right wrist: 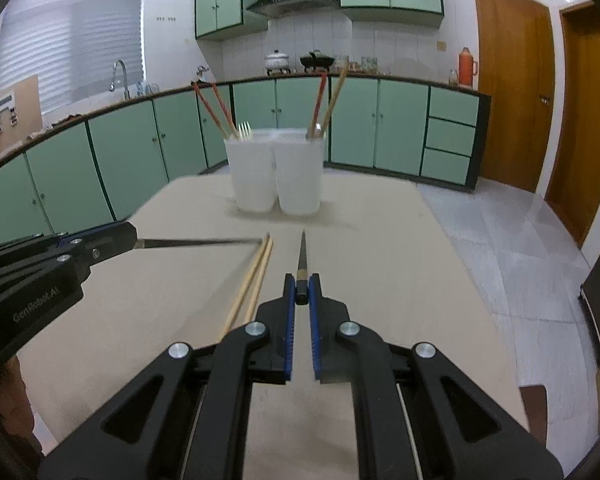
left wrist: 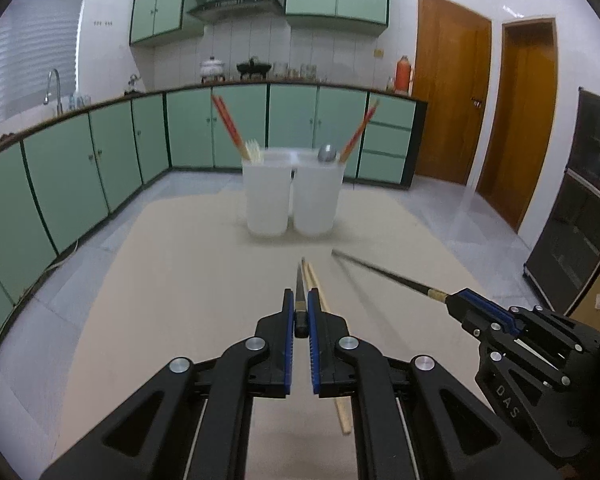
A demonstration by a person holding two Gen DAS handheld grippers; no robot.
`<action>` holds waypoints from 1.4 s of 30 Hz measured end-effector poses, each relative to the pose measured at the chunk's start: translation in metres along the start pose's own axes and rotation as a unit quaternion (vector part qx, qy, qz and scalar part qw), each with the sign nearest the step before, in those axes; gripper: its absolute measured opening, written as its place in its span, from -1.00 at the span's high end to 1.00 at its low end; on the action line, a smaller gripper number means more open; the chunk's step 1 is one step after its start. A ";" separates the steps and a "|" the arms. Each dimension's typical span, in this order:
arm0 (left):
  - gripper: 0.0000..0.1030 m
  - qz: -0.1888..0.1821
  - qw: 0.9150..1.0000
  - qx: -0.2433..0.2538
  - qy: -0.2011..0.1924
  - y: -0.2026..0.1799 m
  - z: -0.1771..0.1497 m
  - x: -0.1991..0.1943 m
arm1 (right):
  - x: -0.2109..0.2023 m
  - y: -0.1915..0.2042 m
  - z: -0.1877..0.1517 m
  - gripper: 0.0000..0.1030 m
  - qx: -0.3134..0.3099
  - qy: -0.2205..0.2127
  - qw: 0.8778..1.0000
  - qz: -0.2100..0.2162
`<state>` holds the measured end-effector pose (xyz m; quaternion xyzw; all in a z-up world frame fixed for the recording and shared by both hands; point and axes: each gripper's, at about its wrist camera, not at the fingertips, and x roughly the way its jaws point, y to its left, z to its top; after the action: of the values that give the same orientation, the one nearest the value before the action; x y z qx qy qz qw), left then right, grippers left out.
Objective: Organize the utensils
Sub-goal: 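Lift both black chopsticks over the white holder and lower them in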
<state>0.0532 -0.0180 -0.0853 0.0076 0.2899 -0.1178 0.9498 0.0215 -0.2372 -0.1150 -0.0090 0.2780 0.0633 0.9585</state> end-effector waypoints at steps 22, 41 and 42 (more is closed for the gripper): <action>0.87 -0.028 0.995 0.004 -0.097 0.012 0.116 -0.014 | -0.002 -0.023 0.167 0.89 -0.021 -0.045 0.995 0.081; 0.87 -0.028 0.982 0.009 -0.184 0.031 0.255 0.035 | 0.055 -0.034 0.315 0.89 -0.023 -0.121 0.988 0.091; 0.87 -0.027 0.982 0.009 -0.186 0.033 0.261 0.042 | 0.063 -0.035 0.320 0.89 -0.022 -0.121 0.988 0.090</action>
<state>0.2375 -0.0167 0.1070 -0.0141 0.1075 -0.1452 0.9835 0.2491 -0.2480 0.1214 0.0029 0.1579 0.1555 0.9751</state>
